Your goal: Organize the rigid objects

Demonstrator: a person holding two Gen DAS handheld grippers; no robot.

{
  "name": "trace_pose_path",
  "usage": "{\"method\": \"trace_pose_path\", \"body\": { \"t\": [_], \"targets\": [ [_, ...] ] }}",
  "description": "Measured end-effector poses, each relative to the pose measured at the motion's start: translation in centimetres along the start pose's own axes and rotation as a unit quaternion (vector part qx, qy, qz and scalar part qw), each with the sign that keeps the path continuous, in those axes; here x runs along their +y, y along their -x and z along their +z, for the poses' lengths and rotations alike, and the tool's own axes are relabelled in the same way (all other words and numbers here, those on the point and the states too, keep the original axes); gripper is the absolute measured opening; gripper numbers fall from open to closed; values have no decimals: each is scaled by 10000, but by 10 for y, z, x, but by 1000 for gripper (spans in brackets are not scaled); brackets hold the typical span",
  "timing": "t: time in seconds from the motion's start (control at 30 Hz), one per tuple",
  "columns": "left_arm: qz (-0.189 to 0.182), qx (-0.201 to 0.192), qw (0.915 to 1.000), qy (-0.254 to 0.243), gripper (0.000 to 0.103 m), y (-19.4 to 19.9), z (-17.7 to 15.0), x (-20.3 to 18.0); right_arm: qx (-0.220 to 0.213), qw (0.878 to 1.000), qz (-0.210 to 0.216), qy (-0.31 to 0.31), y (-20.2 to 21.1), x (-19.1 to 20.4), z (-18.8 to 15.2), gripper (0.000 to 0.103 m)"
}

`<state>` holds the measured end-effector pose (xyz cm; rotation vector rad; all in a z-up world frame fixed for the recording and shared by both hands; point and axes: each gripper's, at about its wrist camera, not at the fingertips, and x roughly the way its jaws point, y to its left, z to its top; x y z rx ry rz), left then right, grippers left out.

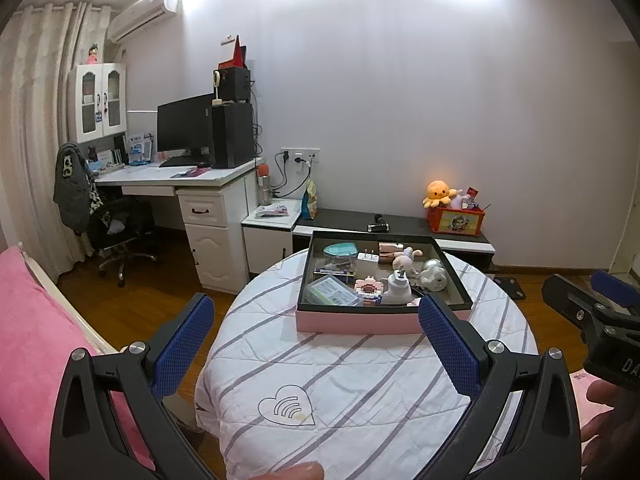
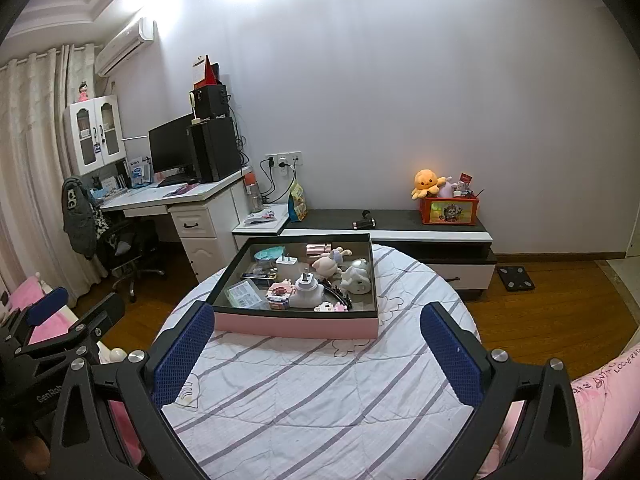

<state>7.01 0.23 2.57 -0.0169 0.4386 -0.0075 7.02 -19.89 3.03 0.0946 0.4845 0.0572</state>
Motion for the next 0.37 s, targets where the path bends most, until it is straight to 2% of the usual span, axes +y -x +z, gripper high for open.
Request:
{"method": "trace_pose_path", "body": {
  "t": [0.37],
  "targets": [
    [-18,-117,9999,-35,103,3,-2,-1,1,10000,2,-5,0,1,0,103]
  ]
}}
